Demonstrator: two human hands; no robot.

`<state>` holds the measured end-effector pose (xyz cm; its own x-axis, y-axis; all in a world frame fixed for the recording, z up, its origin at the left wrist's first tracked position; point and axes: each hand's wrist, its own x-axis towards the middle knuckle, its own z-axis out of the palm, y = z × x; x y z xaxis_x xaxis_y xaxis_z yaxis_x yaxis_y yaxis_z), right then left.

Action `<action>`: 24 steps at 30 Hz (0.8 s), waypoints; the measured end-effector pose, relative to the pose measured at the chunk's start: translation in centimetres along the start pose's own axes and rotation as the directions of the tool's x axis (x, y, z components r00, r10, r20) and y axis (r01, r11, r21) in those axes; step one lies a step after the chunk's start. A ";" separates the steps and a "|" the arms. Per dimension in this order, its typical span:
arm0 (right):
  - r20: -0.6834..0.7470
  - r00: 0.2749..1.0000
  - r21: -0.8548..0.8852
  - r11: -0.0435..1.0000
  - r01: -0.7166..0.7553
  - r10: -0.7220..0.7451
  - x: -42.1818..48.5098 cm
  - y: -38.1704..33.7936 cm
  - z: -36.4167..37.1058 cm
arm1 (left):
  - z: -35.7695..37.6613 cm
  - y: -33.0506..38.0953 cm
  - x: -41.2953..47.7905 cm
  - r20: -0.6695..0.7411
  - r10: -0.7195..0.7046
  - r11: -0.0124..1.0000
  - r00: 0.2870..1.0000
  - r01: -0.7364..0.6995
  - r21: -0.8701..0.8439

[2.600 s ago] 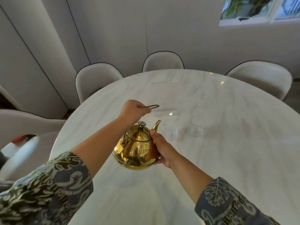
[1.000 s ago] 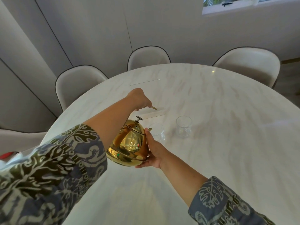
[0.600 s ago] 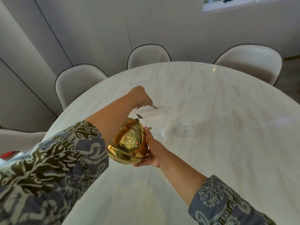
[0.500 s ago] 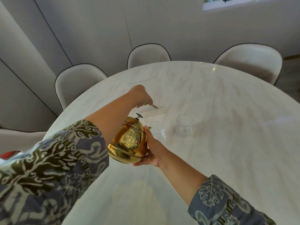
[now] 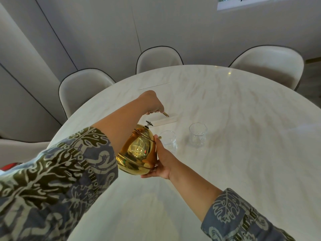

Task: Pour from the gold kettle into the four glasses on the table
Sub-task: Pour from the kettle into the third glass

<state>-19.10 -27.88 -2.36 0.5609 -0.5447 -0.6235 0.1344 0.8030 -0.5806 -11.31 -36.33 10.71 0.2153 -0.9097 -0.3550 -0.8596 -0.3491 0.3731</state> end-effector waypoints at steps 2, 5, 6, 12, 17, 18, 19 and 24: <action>0.004 1.000 -0.008 1.000 0.000 0.000 0.0 0.0 0.0 | 0.0 0.0 0.1 0.005 0.001 1.000 1.000 -0.001 -0.003; 0.007 1.000 -0.008 1.000 -0.008 0.008 -0.1 0.0 0.0 | 0.0 0.0 0.1 0.009 0.002 1.000 1.000 -0.002 -0.002; 0.010 1.000 -0.004 1.000 -0.009 0.009 -0.1 0.1 0.0 | 0.0 0.0 0.1 0.010 0.003 1.000 1.000 -0.003 0.000; 0.019 1.000 0.003 1.000 -0.006 0.006 -0.2 -0.1 -0.1 | 0.0 0.4 0.0 0.017 0.003 1.000 1.000 -0.003 0.016; 0.027 1.000 0.001 1.000 -0.009 0.009 -0.3 -0.1 -0.1 | 0.0 0.7 -0.1 0.021 0.004 1.000 1.000 -0.005 0.028; 0.027 1.000 0.004 1.000 -0.011 0.011 -0.3 -0.1 -0.2 | 0.0 0.8 -0.1 0.019 0.005 1.000 1.000 -0.006 0.029; 0.027 1.000 0.006 1.000 -0.012 0.011 -0.3 -0.2 -0.2 | 0.0 0.8 -0.1 0.017 0.007 0.999 1.000 -0.007 0.031; 0.023 1.000 0.004 1.000 -0.010 0.010 -0.3 -0.1 -0.3 | 0.1 0.9 -0.1 0.023 0.004 0.999 1.000 -0.005 0.040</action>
<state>-19.53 -27.85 -2.27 0.5812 -0.5307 -0.6169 0.1317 0.8094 -0.5722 -12.20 -36.52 11.02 0.2010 -0.9056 -0.3735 -0.8785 -0.3353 0.3402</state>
